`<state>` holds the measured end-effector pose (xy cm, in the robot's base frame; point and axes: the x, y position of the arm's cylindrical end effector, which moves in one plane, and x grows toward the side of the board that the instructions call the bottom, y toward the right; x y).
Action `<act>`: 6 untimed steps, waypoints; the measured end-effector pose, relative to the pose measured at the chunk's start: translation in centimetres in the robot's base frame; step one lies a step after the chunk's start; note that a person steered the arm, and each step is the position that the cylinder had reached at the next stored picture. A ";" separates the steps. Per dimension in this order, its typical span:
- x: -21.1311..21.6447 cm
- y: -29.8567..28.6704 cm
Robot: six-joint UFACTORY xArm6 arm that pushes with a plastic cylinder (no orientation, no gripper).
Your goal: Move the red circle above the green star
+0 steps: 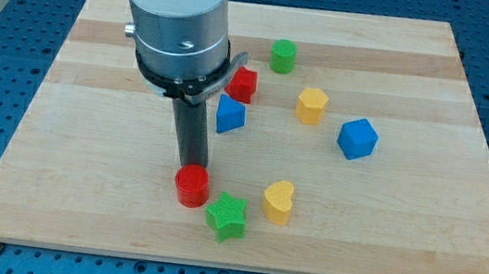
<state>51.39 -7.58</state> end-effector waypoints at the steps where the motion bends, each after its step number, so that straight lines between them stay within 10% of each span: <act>1: 0.0 -4.3; 6: 2.4 1.3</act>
